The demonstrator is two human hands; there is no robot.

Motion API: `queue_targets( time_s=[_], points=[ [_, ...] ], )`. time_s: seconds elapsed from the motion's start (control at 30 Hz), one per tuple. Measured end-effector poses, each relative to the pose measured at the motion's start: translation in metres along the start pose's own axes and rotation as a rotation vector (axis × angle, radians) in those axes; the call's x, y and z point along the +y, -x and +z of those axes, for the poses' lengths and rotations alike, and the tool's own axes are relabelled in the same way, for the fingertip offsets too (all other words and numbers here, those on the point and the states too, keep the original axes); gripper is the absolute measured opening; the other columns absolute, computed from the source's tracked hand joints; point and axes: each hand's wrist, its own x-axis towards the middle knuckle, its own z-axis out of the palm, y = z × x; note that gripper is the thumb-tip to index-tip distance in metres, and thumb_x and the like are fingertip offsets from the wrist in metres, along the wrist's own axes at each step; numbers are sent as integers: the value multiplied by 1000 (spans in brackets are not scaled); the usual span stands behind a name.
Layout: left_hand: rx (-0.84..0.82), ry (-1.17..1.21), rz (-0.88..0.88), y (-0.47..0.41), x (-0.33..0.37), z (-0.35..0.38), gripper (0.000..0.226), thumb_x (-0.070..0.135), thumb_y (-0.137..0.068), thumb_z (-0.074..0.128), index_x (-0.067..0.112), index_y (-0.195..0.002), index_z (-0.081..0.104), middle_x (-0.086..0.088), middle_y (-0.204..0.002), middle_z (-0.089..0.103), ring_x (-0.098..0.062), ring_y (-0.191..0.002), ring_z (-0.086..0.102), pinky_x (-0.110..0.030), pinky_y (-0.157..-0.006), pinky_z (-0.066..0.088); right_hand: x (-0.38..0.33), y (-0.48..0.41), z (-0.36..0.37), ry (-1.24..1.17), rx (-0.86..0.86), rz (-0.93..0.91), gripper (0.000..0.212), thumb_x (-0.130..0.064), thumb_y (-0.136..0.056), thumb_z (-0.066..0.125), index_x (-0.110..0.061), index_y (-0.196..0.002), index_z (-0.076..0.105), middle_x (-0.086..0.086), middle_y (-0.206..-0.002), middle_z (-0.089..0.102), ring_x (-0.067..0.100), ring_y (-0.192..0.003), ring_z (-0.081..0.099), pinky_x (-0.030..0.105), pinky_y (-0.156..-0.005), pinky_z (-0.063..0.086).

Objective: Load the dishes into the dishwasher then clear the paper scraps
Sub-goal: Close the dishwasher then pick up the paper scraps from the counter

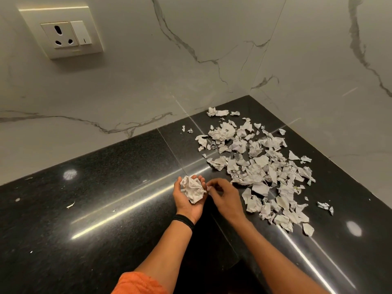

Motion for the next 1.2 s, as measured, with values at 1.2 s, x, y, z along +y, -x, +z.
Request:
queue_targets(
  time_s=[1.2],
  points=[
    [16, 31, -14, 17, 9, -10, 42, 40, -94, 57, 5, -115, 66, -15, -100, 70, -25, -91, 67, -32, -84, 51, 25, 15, -1, 506, -135, -142, 14, -20, -92, 67, -20, -104, 74, -4, -97, 64, 19, -91, 60, 31, -78, 47]
  ],
)
